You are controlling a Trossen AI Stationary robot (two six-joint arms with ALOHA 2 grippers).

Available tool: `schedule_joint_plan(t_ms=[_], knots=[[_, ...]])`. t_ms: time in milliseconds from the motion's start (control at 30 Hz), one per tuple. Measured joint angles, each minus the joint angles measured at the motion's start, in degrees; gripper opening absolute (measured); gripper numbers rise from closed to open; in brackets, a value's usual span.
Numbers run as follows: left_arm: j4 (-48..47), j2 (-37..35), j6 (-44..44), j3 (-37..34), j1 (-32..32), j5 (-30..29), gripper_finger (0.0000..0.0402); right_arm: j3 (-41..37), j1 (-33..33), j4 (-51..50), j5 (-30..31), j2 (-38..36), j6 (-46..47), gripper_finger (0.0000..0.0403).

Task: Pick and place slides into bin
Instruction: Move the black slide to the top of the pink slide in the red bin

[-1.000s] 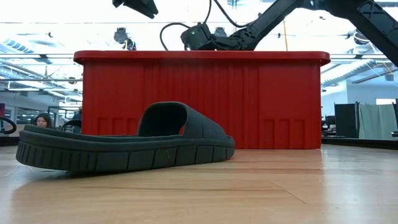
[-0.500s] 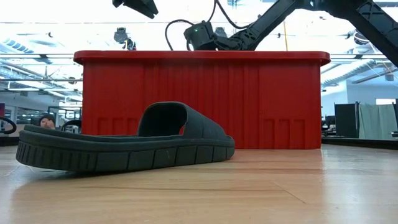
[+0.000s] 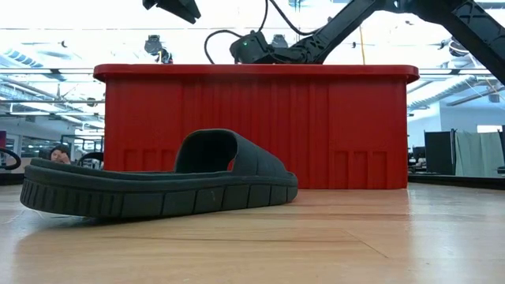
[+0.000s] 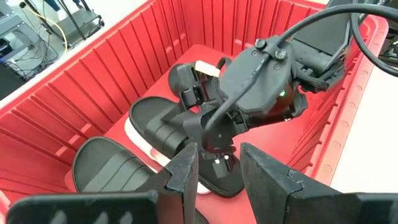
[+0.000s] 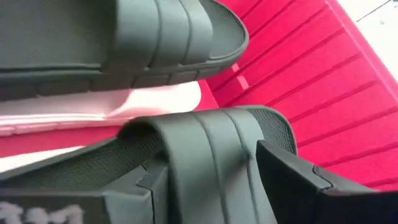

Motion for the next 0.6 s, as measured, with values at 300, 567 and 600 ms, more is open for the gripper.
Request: schedule_joint_plan(t_ms=[300,567,600], knots=[[0.00,0.00,0.00,0.00,0.00,0.00,0.0118,0.00,-0.41,-1.20,-4.46,0.00,2.54,0.0193],[0.00,0.01,0.00,0.00,0.00,0.00,0.0118,0.02,0.14,-3.06,-4.44,0.00,2.32,0.0196],[0.00,0.00,0.00,0.00,0.00,0.00,0.0118,0.04,0.26,-3.43,-4.41,-0.02,2.32,0.0196]])
